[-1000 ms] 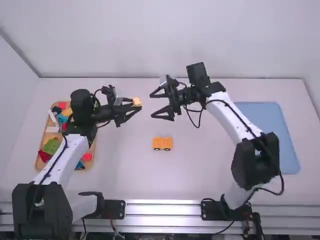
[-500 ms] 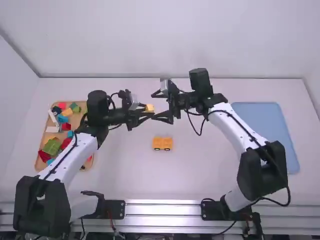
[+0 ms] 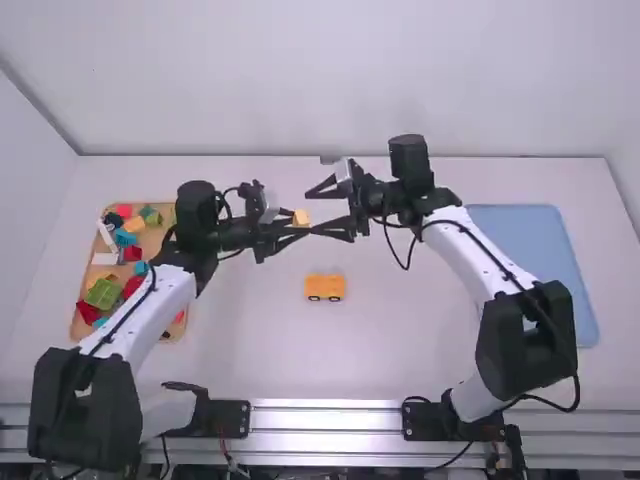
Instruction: Assemble lego blocks to make yellow taxi
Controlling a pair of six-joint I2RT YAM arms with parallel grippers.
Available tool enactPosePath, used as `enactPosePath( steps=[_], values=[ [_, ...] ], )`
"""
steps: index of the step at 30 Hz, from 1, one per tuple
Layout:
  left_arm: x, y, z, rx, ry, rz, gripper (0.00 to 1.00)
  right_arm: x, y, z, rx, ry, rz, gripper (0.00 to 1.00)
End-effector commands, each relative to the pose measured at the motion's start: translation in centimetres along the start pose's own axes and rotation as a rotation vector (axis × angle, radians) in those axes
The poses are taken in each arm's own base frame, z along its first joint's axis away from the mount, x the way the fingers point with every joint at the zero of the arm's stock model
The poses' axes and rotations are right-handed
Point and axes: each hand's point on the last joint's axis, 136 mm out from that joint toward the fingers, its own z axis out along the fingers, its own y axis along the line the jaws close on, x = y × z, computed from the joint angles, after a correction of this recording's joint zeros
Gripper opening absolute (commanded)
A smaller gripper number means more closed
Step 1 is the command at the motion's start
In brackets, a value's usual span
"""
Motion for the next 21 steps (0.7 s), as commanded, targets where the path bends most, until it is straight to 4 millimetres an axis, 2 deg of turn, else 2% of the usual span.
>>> enactPosePath(
  steps=[1, 6, 9, 11, 19, 21],
  values=[
    [-0.1, -0.9, 0.2, 0.056, -0.018, 0.025, 0.25, -0.8, 1.2, 0.5, -0.04, -0.019, -0.013, 0.72],
    [-0.8, -1.2, 0.1, 0.077, -0.042, 0.06, 0.25, -0.5, 1.3, 1.2, -0.036, -0.003, -0.008, 0.66],
    [-0.9, -1.1, 0.0, 0.071, -0.046, 0.068, 0.24, -0.8, 1.1, 1.0, -0.033, -0.01, -0.003, 0.6],
    [-0.9, -1.1, 0.0, 0.072, -0.046, 0.068, 0.23, -0.9, 1.0, 0.9, -0.029, -0.012, -0.003, 0.59],
    [-1.2, -1.4, 0.3, 0.081, -0.053, 0.084, 0.23, -1.1, 1.1, 1.2, -0.04, -0.018, -0.026, 0.38],
    [-1.3, -1.4, 0.3, 0.082, -0.056, 0.091, 0.23, -1.1, 1.2, 1.2, -0.042, -0.018, -0.025, 0.38]
  ],
)
